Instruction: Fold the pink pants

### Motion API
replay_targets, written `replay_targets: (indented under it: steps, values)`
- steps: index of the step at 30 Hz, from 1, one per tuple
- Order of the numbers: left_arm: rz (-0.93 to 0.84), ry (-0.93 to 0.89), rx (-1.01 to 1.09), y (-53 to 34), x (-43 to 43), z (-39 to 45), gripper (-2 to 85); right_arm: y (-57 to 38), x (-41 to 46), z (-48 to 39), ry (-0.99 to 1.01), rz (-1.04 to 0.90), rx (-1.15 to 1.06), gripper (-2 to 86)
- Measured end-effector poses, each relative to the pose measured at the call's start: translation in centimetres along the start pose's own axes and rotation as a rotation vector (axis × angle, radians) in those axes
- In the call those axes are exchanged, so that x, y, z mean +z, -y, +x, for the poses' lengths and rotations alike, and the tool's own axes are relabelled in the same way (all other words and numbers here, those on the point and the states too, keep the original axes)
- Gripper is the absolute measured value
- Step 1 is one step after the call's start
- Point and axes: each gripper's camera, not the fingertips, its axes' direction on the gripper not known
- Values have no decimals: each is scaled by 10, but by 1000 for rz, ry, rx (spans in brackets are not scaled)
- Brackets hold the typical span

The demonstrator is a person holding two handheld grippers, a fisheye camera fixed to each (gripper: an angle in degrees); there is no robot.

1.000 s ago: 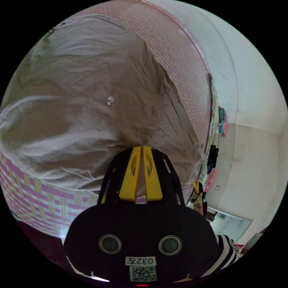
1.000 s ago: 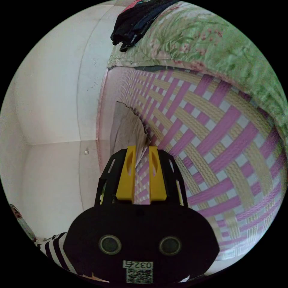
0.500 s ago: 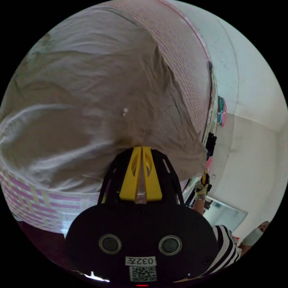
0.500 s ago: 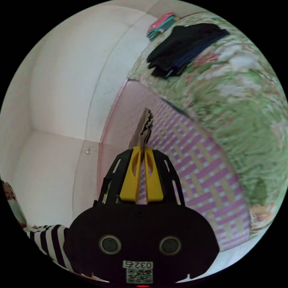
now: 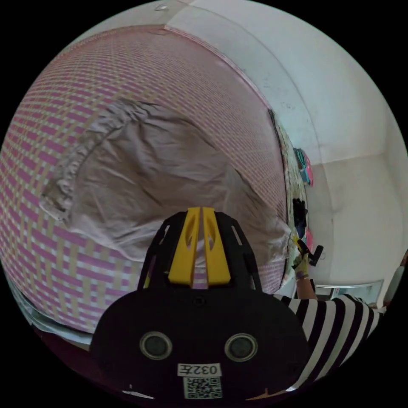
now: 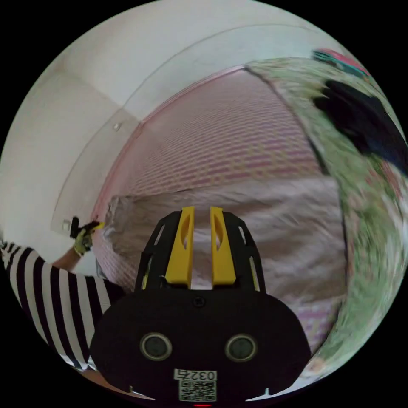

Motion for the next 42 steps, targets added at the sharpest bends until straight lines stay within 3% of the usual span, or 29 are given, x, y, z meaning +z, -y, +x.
replay_targets:
  steps: [6, 13, 20, 25, 30, 37, 42]
  values:
    - [-139, 127, 170, 18, 0, 27, -17, 83, 151, -13, -73, -353, -307, 78]
    - [20, 26, -14, 4, -43, -5, -16, 86, 272, 14, -108, -604, -467, 40]
    - [166, 21, -173, -21, -104, -31, -16, 91, 294, 50, -120, -523, -502, -3]
    - [277, -53, -316, -33, -134, -50, -11, 100, 369, 100, -291, -568, -382, 62]
    - [320, -116, -357, -44, -156, -57, 33, 106, 409, 59, -137, -421, -493, 77]
    - [407, -386, -499, -51, -168, -87, 105, 116, 547, 27, -51, -558, -600, 69]
    - [422, -367, -545, -48, -184, -98, 111, 135, 571, 52, -80, -517, -574, 37]
